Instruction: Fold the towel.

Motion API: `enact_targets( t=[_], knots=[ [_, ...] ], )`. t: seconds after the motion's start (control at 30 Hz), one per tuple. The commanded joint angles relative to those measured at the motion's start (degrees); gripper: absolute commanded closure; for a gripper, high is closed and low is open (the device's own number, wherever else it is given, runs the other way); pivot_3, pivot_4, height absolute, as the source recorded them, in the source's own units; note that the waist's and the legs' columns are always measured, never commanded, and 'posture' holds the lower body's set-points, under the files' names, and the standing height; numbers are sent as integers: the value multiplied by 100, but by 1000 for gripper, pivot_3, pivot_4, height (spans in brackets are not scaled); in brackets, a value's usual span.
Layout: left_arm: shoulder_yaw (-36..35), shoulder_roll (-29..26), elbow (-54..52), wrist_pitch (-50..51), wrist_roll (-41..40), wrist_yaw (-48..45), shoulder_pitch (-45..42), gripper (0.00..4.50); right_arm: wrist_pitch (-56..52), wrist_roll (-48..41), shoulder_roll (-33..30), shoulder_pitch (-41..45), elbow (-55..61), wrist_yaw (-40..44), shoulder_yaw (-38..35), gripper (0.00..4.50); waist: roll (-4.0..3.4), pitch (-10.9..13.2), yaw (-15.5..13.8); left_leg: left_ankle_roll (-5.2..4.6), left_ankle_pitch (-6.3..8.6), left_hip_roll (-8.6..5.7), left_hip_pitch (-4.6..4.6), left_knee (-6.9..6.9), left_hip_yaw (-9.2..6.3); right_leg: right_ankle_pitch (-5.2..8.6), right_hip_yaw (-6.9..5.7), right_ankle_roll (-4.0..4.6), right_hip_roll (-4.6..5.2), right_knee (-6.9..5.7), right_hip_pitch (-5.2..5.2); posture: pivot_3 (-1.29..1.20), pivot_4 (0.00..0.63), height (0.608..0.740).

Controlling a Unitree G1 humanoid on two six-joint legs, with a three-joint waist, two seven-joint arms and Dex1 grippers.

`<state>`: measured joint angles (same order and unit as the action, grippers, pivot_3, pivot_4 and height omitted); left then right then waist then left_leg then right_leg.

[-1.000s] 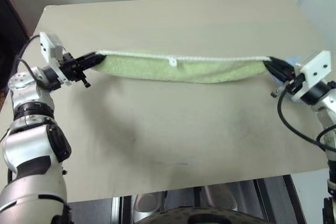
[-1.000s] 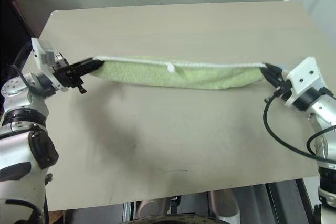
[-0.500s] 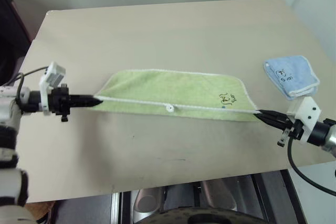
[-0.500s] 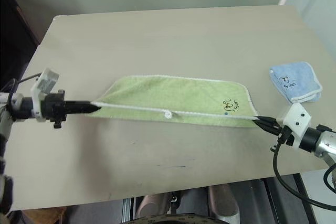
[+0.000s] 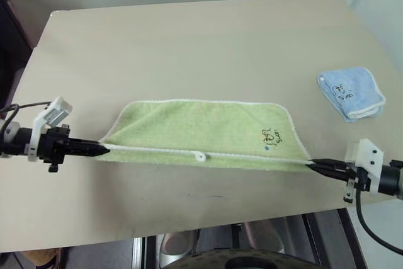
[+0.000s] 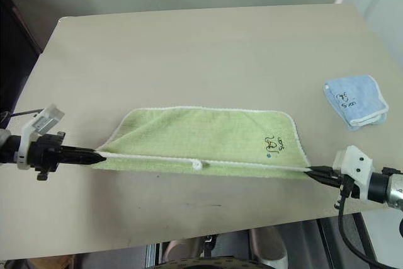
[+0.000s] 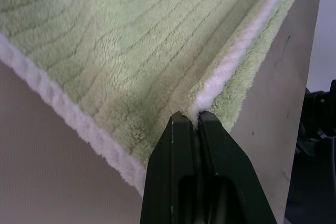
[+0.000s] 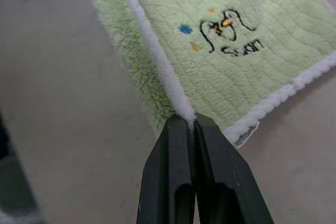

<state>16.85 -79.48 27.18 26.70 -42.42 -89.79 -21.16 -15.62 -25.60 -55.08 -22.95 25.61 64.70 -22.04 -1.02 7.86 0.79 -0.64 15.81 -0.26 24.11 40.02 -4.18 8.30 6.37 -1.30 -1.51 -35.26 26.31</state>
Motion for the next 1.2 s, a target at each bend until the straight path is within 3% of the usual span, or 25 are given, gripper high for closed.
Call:
enact_targets(
  t=[0.03,0.5,0.63,0.83,1.2],
  knots=[
    [21,-286,380,-95,57,-271,73,4458,26,263,-197,-271,-107,156,-413,4500,1,0,0,1,2,2,0,0,0,2,0,2,-3,-1,1,0,150,740],
    [-521,1081,1854,-807,816,-271,-1337,4458,541,470,257,1254,-701,-650,-33,4500,50,-29,-12,-6,-4,5,-17,7,0,8,2,21,-7,-60,10,0,150,740],
    [-578,1184,2022,-881,985,-271,-1448,4458,569,484,268,1294,-736,-660,-7,4500,54,-32,-12,-7,-8,8,-17,5,-1,8,0,21,-9,-62,11,0,150,740],
    [-1061,1960,3023,-1990,1599,-15,-2073,4458,1039,1065,790,2095,-1409,-1608,339,4500,60,-36,-23,-19,-17,5,-21,15,1,-1,2,10,-4,-61,0,0,150,740],
    [-1425,2706,4033,-2787,2560,243,-2750,4458,1425,1513,1093,2920,-2102,-1827,1069,4500,61,-36,-23,-33,-28,5,-21,16,2,-22,-1,-7,-2,-52,-7,0,150,740]
  ],
)
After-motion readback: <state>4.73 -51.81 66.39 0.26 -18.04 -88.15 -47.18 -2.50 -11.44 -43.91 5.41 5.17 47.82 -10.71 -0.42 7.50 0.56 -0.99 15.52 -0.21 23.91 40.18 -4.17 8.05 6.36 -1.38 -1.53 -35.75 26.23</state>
